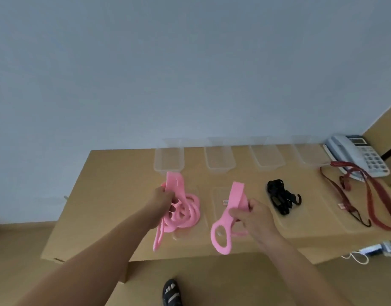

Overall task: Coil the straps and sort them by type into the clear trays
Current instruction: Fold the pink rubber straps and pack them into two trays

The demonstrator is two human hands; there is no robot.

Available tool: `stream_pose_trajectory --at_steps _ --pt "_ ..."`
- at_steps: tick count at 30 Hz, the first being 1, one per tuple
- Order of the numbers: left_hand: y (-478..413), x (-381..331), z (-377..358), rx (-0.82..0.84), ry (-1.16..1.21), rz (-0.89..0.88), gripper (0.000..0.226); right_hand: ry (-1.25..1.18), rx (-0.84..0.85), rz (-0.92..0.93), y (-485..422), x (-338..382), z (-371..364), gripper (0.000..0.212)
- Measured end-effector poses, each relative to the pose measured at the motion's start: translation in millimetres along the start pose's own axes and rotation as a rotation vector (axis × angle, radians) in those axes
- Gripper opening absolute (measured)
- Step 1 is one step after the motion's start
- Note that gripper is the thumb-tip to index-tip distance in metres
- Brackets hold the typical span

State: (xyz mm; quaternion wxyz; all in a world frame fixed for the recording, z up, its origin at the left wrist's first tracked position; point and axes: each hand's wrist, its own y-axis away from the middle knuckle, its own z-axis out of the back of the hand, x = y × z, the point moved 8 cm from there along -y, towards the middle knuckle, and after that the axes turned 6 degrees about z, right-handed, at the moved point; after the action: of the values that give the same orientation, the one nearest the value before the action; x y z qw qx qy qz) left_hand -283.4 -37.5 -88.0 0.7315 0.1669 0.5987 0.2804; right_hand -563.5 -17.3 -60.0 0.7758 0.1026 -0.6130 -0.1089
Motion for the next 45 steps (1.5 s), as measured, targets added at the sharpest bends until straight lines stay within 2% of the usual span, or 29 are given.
stream_pose_trajectory --at_steps 6,10,13,15,17,21,23,28,31,34,37,39,41,43,45 --pt "-56 31 1 0.001 0.008 0.172 0.018 0.045 0.078 -0.152 -60 -12 -14 0.021" --pt "-72 32 1 -0.074 -0.091 0.107 0.018 0.098 0.103 -0.202 -89 -24 -24 0.02" --pt "-71 29 10 -0.263 -0.426 0.064 0.041 0.162 0.066 -0.226 -107 -33 -23 0.017" --pt "-66 27 16 -0.394 -0.533 0.04 0.066 0.227 0.053 -0.227 -117 -38 -22 0.016" --pt "-60 24 20 -0.495 -0.44 0.01 0.08 0.334 0.056 -0.212 -125 -41 -22 0.019" --pt "-49 25 20 -0.58 -0.185 -0.017 0.068 0.537 0.056 -0.103 -130 -38 -20 0.023" --pt "-42 30 18 -0.602 -0.223 0.027 0.066 0.595 0.061 -0.018 -131 -33 -19 0.018" --pt "-27 41 -3 -0.504 -0.528 -0.025 0.073 0.894 0.1 0.11 -129 -32 -14 0.051" --pt "-23 41 -15 -0.428 -0.699 -0.09 0.08 0.991 0.236 0.223 -128 -31 -25 0.04" --pt "-25 44 -20 -0.323 -0.912 -0.065 0.07 1.063 0.383 0.237 -127 -38 -34 0.032" --pt "-25 49 -15 -0.14 -0.819 0.069 0.054 1.115 0.422 0.251 -125 -37 -39 0.035" --pt "-23 41 -10 -0.096 -0.845 0.062 0.05 1.159 0.424 0.28 -122 -31 -44 0.039" --pt "-17 35 -4 -0.095 -0.822 0.046 0.058 1.185 0.433 0.339 -114 -20 -55 0.042" --pt "-9 39 12 -0.158 -0.693 0.057 0.069 1.173 0.444 0.425 -101 -5 -75 0.034" --pt "2 43 26 -0.208 -0.635 0.046 0.07 1.138 0.476 0.488 -87 8 -96 0.029"
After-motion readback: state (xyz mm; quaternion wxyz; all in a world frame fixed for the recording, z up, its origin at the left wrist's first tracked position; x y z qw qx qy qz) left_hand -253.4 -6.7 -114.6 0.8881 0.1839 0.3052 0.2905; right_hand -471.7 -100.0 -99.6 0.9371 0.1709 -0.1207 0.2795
